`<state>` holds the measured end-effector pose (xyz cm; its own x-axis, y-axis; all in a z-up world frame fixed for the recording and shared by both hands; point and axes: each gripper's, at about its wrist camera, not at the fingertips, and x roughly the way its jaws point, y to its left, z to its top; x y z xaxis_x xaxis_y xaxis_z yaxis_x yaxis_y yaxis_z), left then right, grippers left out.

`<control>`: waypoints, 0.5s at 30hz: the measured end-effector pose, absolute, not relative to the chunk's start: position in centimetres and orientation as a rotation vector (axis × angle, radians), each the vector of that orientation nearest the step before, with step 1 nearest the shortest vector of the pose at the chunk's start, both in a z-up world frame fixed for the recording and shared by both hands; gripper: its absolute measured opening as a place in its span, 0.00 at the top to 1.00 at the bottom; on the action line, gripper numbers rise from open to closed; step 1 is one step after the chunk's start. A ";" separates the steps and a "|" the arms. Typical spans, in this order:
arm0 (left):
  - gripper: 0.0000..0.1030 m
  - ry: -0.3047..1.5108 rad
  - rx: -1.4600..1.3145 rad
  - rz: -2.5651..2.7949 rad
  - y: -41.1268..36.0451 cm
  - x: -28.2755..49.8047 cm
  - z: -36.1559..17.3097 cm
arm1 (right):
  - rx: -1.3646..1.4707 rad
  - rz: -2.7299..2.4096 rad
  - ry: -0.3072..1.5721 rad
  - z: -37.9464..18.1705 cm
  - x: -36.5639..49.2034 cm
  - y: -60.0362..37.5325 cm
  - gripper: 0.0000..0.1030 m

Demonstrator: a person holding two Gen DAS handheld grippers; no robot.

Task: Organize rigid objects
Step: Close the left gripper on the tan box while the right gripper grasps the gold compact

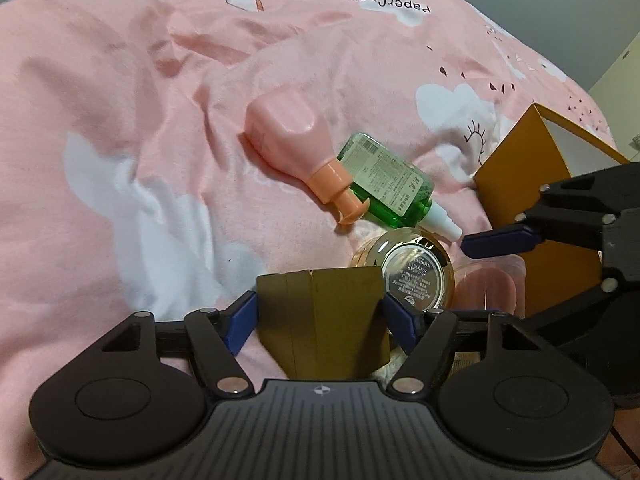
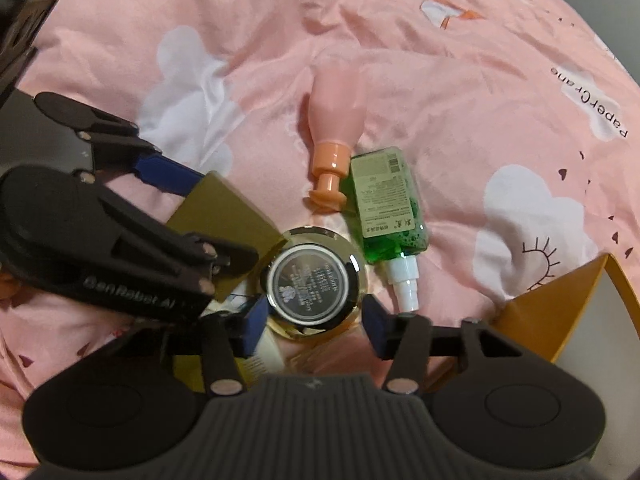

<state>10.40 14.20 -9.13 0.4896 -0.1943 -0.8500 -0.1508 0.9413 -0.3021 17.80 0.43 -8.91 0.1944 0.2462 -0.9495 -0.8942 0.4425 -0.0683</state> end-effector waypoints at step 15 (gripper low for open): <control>0.47 0.986 -0.509 -0.070 15.1 7.7 -7.2 | -0.902 0.996 1.090 -11.1 18.1 2.3 0.32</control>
<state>7.68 15.08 -7.21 0.5594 -0.2823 -0.7793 -0.1698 0.8812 -0.4411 18.14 2.30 -11.08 0.1562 0.1880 -0.9697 -0.9488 0.3013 -0.0944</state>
